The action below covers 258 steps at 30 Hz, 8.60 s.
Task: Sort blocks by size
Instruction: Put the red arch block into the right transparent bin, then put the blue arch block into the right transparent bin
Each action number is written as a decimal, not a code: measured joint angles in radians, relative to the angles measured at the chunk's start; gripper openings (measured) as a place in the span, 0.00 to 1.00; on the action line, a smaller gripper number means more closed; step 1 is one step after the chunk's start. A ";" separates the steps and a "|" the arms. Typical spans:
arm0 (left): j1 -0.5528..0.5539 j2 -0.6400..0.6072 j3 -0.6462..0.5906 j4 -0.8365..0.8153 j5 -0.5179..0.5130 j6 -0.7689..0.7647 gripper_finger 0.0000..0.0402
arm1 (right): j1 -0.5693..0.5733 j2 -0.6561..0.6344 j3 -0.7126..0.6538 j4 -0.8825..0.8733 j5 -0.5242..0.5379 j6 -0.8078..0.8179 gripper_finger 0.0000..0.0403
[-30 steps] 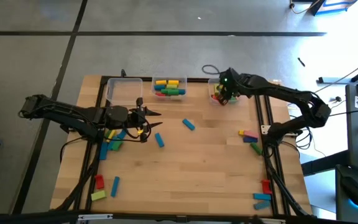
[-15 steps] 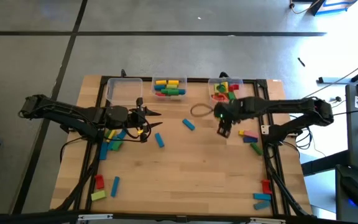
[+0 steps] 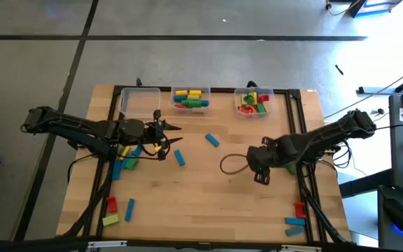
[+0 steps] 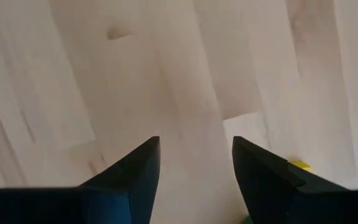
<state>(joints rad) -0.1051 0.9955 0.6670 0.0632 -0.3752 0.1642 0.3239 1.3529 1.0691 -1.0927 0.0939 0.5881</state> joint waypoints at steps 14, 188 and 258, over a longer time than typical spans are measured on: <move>0.002 0.000 0.000 0.002 0.000 0.000 0.40 | 0.263 0.072 0.000 -0.043 -0.149 0.269 0.49; -0.020 0.039 0.150 -0.975 0.024 -0.879 0.64 | 0.109 -0.047 -0.283 1.080 0.411 -0.304 0.55; 0.121 0.328 0.102 -1.026 0.105 -0.778 0.33 | 0.160 0.236 -0.283 1.382 0.497 -0.376 0.55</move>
<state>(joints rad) 0.0162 1.3237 0.7686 -0.9632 -0.2698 -0.6137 0.4839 1.5887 0.7864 0.2890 0.5911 0.2119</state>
